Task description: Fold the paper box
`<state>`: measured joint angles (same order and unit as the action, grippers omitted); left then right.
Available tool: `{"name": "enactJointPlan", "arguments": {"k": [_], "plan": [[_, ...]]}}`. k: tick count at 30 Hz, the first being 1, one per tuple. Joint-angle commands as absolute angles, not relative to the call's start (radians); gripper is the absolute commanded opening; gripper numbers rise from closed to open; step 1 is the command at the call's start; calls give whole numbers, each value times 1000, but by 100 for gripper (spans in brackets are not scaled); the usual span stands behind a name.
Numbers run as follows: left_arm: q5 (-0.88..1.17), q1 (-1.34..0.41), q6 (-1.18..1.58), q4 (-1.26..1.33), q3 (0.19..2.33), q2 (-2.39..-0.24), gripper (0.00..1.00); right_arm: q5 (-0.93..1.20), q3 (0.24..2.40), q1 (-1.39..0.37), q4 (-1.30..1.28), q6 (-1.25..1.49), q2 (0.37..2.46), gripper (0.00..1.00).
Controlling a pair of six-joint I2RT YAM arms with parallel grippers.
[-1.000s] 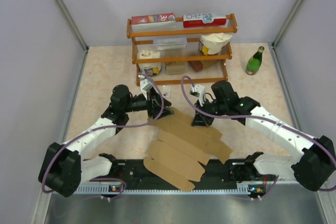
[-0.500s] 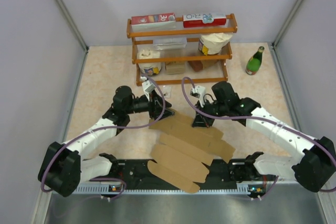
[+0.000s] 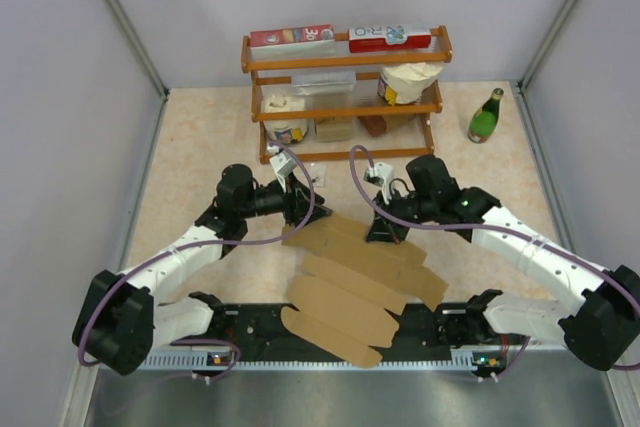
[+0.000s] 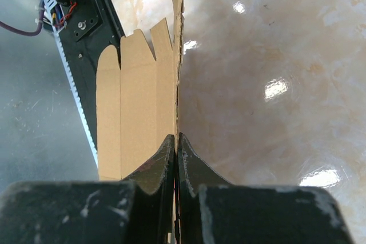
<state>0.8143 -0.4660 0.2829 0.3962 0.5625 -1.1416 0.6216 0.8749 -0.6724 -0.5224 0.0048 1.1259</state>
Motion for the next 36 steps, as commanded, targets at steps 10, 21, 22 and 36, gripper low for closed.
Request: {"name": "enactJointPlan", "arguments": {"k": [10, 21, 22, 36], "plan": [[784, -511, 322, 411, 578, -1088, 41, 568, 870, -684, -491, 43, 1089, 0], [643, -591, 290, 298, 595, -1046, 35, 555, 873, -684, -486, 55, 1092, 0], [641, -595, 290, 293, 595, -1046, 34, 555, 873, -684, -488, 57, 1095, 0], [503, -670, 262, 209, 627, -1037, 22, 551, 871, -684, -480, 80, 1094, 0]]}}
